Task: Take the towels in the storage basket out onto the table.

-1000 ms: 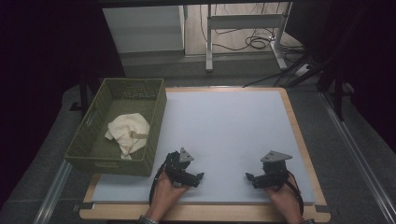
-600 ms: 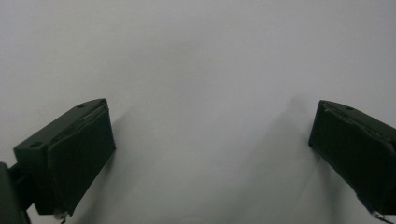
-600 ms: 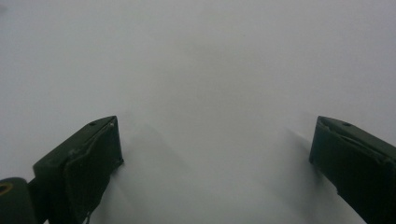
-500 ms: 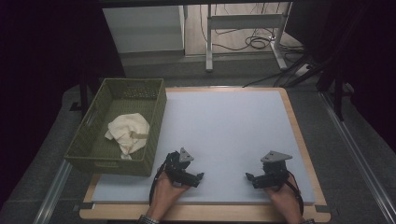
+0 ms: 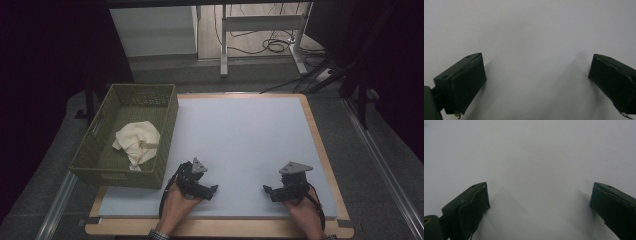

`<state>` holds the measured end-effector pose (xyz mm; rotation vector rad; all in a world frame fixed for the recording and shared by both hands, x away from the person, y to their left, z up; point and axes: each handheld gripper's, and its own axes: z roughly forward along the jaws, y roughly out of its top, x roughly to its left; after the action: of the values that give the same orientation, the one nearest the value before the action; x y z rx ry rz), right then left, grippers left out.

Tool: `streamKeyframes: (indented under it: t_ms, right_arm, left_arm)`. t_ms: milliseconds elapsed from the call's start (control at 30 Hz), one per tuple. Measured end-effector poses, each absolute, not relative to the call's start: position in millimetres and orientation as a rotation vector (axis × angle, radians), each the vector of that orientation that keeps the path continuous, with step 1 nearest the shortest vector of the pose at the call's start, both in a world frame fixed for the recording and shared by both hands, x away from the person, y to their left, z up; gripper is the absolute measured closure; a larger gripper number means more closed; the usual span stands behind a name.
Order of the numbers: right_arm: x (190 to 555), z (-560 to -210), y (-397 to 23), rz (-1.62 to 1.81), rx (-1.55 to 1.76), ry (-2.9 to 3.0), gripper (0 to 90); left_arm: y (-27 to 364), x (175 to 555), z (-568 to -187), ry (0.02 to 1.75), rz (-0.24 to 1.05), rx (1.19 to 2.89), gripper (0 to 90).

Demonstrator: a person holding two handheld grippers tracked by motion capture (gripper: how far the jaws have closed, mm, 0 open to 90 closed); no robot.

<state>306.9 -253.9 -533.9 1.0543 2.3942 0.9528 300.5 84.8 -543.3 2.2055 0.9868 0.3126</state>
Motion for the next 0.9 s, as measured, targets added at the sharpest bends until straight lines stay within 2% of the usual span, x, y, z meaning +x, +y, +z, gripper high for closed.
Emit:
streamKeyframes:
  t_ms: [600,900]
  right_arm:
    - [306.8,-533.9,-254.0,0.954,1.053,2.393,2.2]
    - [306.8,-533.8,-254.1,0.953,1.053,2.394,2.2]
  left_arm:
    - [77.9,306.0,-516.1,0.92,0.296,2.236,2.8]
    - [77.5,315.4,-490.1,0.9,0.278,2.243,2.4]
